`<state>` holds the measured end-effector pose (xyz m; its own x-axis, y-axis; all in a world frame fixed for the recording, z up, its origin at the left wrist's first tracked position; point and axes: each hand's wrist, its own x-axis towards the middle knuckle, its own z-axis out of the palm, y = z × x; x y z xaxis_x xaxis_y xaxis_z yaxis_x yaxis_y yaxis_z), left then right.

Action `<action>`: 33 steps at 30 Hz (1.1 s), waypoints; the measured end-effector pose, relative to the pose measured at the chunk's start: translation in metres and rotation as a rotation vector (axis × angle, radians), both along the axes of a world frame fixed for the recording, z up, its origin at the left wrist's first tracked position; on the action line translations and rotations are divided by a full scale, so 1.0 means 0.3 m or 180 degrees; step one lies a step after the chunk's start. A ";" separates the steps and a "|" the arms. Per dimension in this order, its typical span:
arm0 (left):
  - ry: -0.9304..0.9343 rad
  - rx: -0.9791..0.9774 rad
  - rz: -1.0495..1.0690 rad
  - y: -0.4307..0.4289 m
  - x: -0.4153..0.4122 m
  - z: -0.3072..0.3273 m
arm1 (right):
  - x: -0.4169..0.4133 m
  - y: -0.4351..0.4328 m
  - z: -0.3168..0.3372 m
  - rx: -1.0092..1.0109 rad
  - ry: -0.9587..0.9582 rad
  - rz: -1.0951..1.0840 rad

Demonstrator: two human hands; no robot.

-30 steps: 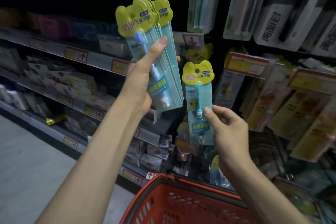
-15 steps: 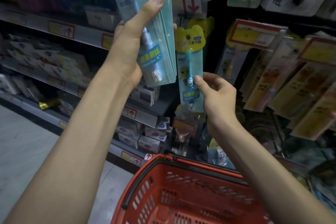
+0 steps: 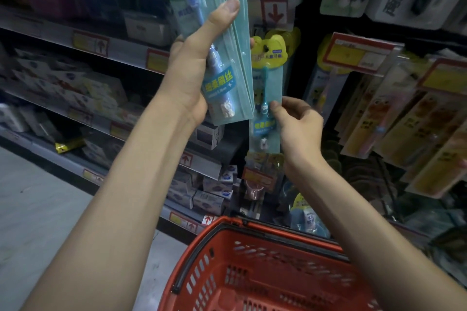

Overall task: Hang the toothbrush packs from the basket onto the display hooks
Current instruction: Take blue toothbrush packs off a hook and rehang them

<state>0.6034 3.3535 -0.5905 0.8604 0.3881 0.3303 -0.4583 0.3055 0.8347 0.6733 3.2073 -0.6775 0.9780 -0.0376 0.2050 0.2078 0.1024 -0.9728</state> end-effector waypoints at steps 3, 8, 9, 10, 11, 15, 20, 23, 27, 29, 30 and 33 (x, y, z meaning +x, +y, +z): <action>0.0023 -0.0001 0.0004 -0.005 -0.002 0.005 | 0.009 0.000 -0.008 0.0016 0.0063 -0.0028; 0.0057 -0.0015 0.0020 -0.007 -0.005 0.005 | 0.058 0.031 -0.004 -0.0031 0.0167 -0.0243; 0.0052 -0.0020 0.0017 -0.007 -0.005 0.004 | 0.073 0.042 -0.006 -0.0061 0.0186 -0.0289; 0.0044 -0.0025 0.0014 -0.006 -0.005 0.004 | 0.086 0.052 -0.007 -0.0087 0.0204 -0.0328; 0.0033 -0.0031 0.0014 -0.007 -0.004 0.003 | 0.099 0.063 -0.009 -0.0104 0.0212 -0.0362; 0.0032 -0.0019 0.0025 -0.008 -0.004 -0.001 | 0.147 0.090 -0.011 -0.0150 0.0240 -0.0525; 0.0055 0.0005 0.0032 -0.009 -0.007 0.001 | 0.195 0.097 -0.006 -0.0141 0.0438 -0.0574; 0.0091 -0.0047 0.0038 -0.014 -0.008 0.001 | 0.207 0.099 -0.011 -0.0084 0.0518 -0.0519; 0.0093 -0.0057 0.0060 -0.015 -0.007 0.000 | 0.198 0.098 -0.017 -0.0172 0.0465 -0.0490; 0.0085 -0.0100 0.0050 -0.015 -0.008 -0.001 | 0.183 0.087 -0.025 -0.0341 0.0370 -0.0520; 0.0097 -0.0126 0.0044 -0.015 -0.008 -0.002 | 0.167 0.079 -0.029 -0.0461 0.0310 -0.0533; 0.0107 -0.0170 0.0037 -0.013 -0.009 -0.005 | 0.095 0.047 -0.035 -0.0692 -0.0020 -0.0491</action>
